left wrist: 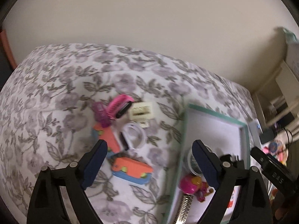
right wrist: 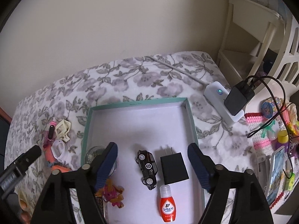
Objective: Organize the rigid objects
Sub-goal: 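Move both open tools back from the tray toward the toy pile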
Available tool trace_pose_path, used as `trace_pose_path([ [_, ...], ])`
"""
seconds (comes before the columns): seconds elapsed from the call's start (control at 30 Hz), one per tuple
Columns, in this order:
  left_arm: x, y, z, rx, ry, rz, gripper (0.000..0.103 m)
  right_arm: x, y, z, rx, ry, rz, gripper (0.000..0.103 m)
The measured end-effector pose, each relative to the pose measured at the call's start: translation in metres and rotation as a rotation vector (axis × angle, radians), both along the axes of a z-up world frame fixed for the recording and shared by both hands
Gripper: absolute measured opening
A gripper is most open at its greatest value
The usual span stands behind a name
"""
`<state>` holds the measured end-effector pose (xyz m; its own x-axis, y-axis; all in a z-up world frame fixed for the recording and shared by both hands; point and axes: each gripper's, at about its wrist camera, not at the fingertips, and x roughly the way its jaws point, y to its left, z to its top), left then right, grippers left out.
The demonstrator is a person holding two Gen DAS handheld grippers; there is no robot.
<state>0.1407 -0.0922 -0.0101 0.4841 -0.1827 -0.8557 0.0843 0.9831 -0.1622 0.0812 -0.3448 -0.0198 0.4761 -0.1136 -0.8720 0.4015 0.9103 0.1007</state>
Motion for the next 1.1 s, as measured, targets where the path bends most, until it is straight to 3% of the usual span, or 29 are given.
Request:
trace_pose_path([
  [0.13, 0.005, 0.018, -0.002, -0.027, 0.008, 0.055, 0.098, 0.002, 0.003, 0.001, -0.015, -0.018, 0.008, 0.095],
  [0.33, 0.008, 0.028, -0.006, -0.034, 0.021, 0.083, 0.098, 0.003, 0.008, 0.005, -0.020, -0.064, 0.015, 0.103],
  [0.73, 0.012, 0.048, -0.009, -0.095, 0.018, 0.131, 0.100, 0.014, 0.031, 0.001, -0.037, -0.136, 0.053, 0.103],
  [0.93, 0.016, 0.069, -0.006, -0.074, -0.018, 0.170, 0.100, 0.024, 0.046, -0.007, 0.014, -0.154, 0.077, 0.103],
  [1.1, 0.020, 0.089, -0.006, -0.036, -0.022, 0.206, 0.100, 0.031, 0.074, -0.003, -0.034, -0.182, 0.130, 0.103],
])
